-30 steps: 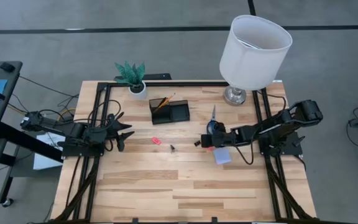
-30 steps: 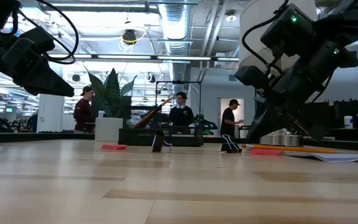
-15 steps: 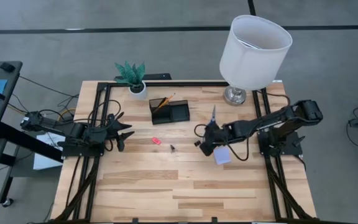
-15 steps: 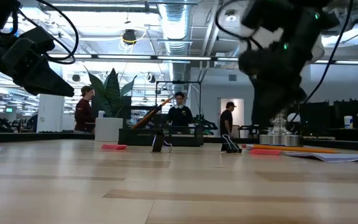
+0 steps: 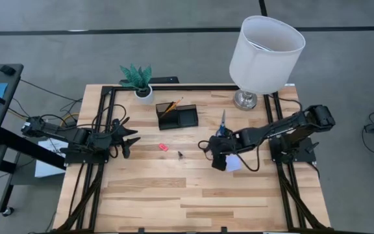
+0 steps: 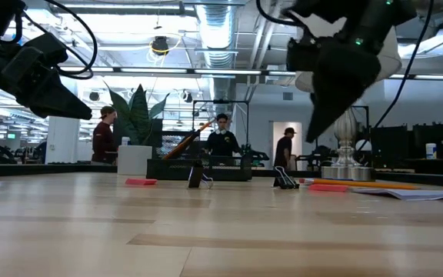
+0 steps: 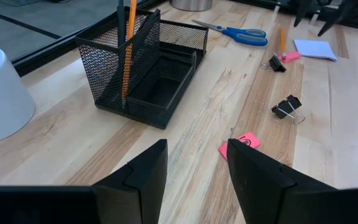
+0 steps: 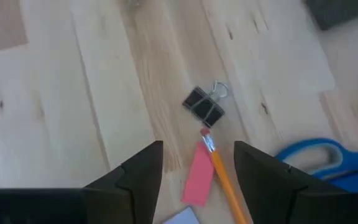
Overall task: Pick and place office supplies into organizer
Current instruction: Put the yellow pencil into the black desk organizer
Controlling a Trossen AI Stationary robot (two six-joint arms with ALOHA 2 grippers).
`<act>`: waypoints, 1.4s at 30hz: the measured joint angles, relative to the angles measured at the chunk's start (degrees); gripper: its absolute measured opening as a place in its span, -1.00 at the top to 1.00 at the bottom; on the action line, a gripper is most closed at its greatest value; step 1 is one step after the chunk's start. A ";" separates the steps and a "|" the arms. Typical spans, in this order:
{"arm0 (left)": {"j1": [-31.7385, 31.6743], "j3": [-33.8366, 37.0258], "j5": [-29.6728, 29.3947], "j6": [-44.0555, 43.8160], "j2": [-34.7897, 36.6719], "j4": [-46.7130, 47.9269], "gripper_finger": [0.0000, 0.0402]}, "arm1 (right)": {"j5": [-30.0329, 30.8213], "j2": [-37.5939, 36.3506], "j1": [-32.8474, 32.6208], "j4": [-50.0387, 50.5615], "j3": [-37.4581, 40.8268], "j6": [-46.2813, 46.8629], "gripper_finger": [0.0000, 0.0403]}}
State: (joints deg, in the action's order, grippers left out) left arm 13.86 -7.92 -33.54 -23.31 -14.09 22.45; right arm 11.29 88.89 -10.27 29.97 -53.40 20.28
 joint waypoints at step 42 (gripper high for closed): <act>-0.02 0.00 0.00 0.00 -0.04 0.00 0.21 | -7.13 7.93 6.24 -2.34 -1.08 -13.44 0.15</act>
State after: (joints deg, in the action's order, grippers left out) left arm 13.85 -7.92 -33.54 -23.31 -14.14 22.46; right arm 4.16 96.82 -4.03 27.63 -54.48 6.84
